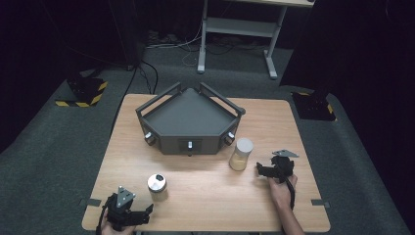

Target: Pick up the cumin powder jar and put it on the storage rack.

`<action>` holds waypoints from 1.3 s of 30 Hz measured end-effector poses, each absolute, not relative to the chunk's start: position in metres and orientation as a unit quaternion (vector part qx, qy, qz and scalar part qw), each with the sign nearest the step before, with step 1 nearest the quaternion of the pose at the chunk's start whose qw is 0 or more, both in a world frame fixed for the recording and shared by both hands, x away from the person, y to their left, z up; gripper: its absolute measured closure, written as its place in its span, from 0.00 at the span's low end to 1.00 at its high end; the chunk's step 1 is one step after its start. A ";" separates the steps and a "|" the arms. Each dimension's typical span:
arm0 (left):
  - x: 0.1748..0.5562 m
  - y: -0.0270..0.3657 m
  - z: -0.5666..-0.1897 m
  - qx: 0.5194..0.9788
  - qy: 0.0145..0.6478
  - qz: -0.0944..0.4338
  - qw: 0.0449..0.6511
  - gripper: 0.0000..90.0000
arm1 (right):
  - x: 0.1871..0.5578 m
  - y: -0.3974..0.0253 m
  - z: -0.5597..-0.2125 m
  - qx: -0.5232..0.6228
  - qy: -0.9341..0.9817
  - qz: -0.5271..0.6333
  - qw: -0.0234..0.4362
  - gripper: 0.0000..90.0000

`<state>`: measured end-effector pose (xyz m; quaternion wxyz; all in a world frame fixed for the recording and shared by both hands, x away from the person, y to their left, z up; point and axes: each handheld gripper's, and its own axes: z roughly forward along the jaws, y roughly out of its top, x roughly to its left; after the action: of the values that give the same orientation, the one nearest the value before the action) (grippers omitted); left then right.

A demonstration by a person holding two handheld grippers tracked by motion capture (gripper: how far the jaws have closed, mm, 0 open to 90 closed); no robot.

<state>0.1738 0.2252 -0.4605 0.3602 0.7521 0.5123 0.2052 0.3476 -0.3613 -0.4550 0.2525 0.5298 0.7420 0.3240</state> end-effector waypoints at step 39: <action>0.206 0.170 -0.462 0.738 0.494 0.240 0.392 0.04 | 0.347 -0.361 -0.455 0.528 0.743 0.324 0.252 0.06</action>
<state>0.2057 0.1695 -0.4625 0.3924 0.7377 0.4940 0.2404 0.3473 -0.3611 -0.4550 0.2521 0.5278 0.7434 0.3244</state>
